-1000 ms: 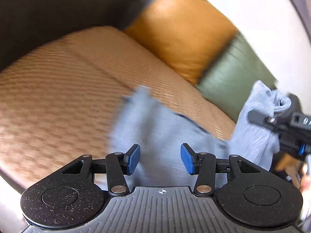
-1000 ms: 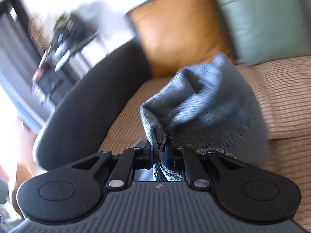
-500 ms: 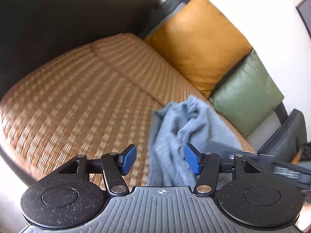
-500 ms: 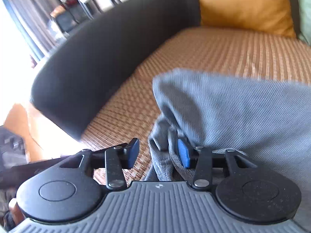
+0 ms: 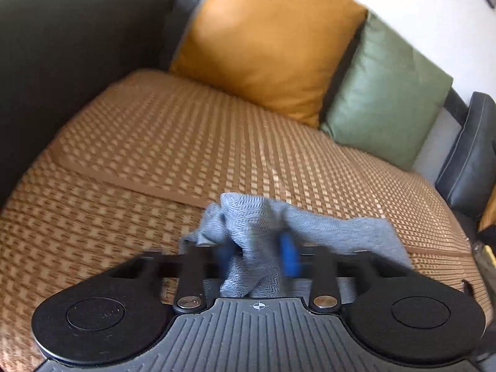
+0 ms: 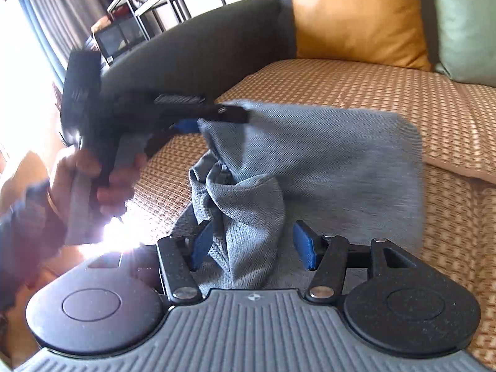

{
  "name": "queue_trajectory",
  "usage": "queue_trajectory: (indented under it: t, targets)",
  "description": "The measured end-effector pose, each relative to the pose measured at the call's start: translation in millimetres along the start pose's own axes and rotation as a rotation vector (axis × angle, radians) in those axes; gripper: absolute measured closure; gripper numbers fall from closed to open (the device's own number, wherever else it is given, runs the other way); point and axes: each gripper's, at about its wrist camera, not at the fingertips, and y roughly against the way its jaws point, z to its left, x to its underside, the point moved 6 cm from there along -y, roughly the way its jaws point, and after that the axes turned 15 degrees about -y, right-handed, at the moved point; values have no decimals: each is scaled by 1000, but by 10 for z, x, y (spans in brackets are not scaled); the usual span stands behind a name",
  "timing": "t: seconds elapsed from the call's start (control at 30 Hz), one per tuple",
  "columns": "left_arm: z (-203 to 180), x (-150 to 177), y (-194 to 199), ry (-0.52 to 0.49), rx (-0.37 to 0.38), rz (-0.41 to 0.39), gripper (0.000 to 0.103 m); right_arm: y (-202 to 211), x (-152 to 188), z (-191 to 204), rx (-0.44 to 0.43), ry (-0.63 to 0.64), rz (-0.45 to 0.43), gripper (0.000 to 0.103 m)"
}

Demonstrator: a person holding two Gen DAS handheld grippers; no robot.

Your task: Fold clothes

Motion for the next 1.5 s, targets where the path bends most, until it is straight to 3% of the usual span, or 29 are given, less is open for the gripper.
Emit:
queue_trajectory:
  t: [0.07,0.13,0.17,0.27,0.37,0.53,0.63,0.73,0.8,0.9,0.93,1.0,1.03,1.17,1.2,1.3,1.37,1.43,1.5]
  targets:
    - [36,-84,-47,14,19,16,98,-186,-41,29,-1,0,15,44]
    - [70,-194,-78,14,31,26,99,-373,-81,59,-1,0,31,89]
    - [87,-249,-93,14,37,31,99,-376,-90,108,-36,-1,30,98]
    - [133,-384,-193,-10,35,47,99,-302,-65,362,-144,72,23,98]
    - [180,-430,-311,-33,22,67,99,-437,94,571,-149,189,67,98]
    - [254,-237,-475,-49,-9,98,96,-801,361,648,-138,241,167,98]
    - [335,-163,-433,-34,-44,92,73,-855,464,711,-147,296,174,94]
    - [429,-131,-335,-9,-81,76,36,-829,528,770,-161,342,183,89]
    - [492,-110,-269,8,-106,66,36,-770,587,830,-196,366,203,81]
    - [581,-144,-65,12,-168,38,37,-633,731,947,-259,425,235,80]
    - [563,-156,49,1,-172,27,42,-565,737,952,-269,422,223,79]
    - [527,-180,279,-21,-178,4,50,-408,686,907,-270,390,171,79]
    - [432,-170,379,-47,-145,-3,55,-319,613,836,-259,359,130,79]
    - [-96,-18,517,-202,-48,-12,55,-20,126,288,-134,202,-64,60]
    - [-203,11,470,-224,-36,-13,55,6,-7,108,-99,141,-92,59]
    - [-429,50,183,-256,-44,8,51,18,-398,-383,-76,-46,-133,62]
    - [-473,63,-2,-247,-42,34,49,-139,-592,-556,-82,-100,-101,63]
    - [-479,92,-164,-233,-52,63,42,-321,-691,-714,-64,-136,-74,77]
    - [-425,139,-280,-202,-49,77,40,-509,-732,-881,-10,-178,-83,102]
